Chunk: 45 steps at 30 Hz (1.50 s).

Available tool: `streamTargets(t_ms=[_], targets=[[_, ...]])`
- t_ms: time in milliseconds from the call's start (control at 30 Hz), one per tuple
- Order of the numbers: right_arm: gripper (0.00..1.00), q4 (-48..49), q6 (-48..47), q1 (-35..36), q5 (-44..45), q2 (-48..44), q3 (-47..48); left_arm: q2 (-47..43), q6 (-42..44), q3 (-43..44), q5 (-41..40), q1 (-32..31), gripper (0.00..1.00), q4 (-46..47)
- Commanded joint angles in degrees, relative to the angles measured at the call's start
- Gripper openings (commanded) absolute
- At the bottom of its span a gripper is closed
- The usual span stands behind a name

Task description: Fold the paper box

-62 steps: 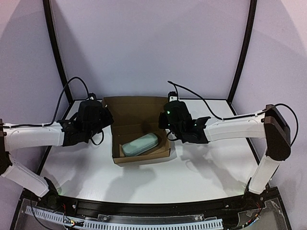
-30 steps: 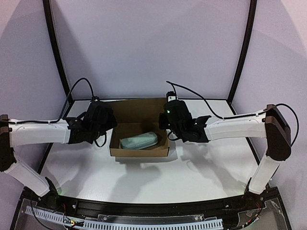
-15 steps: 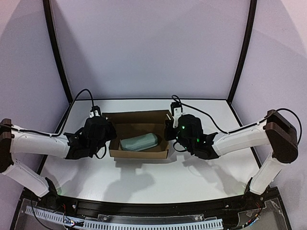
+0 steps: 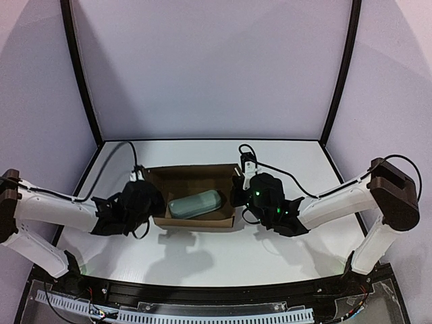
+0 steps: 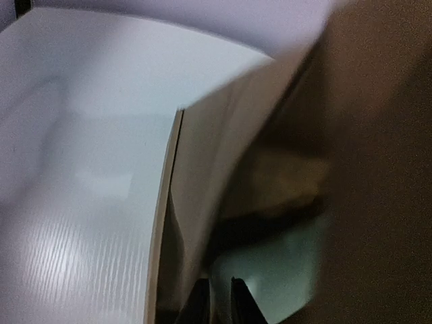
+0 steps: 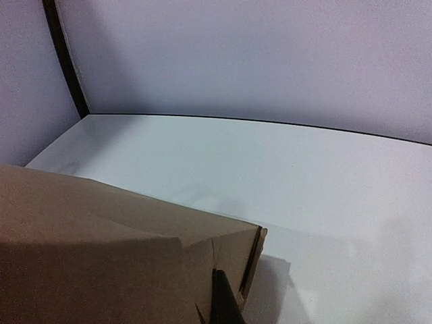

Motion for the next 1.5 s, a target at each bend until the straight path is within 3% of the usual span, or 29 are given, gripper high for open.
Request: streamTargets(t_ms=[0, 300, 433, 567, 667, 800, 1133, 1267, 1467], targets=[[0.0, -14.2, 4.8, 4.3, -8.6, 3.0, -1.8, -1.2, -1.2, -2.8, 10.6, -2.8, 0.24, -12.5], [0.0, -16.2, 4.7, 4.5, -7.4, 2.0, -1.2, -22.6, -3.1, -2.5, 9.2, -3.3, 0.69, -26.1], [0.0, -17.0, 3.5, 4.7, -6.5, 1.8, -0.7, -34.8, -4.8, -0.1, 7.4, -3.4, 0.97, -37.7], [0.0, -16.6, 3.2, 4.8, -6.0, 1.9, -0.6, -45.4, -5.9, 4.0, 4.2, -3.4, 0.99, -46.6], [0.0, -16.3, 3.0, 4.8, -5.8, 2.2, -0.6, -47.6, -6.8, 9.9, 0.1, -3.4, 0.99, -54.3], [0.0, -15.7, 3.0, 4.9, -5.9, 2.6, -0.9, -43.1, -5.4, 17.8, -2.1, -3.4, 0.99, -56.3], [0.0, -15.4, 2.3, 5.0, -5.8, 2.9, -0.3, -12.5, -5.6, 41.3, -7.3, -3.3, 0.99, -62.3], [0.0, -15.9, 2.6, 5.1, -5.7, 2.3, -0.2, -5.7, -6.4, 43.1, -8.0, -3.3, 0.99, -63.3], [0.07, -16.0, 2.0, 5.4, -6.2, 1.2, -0.6, -2.5, -10.0, 40.6, -9.8, -3.3, 0.99, -63.7]])
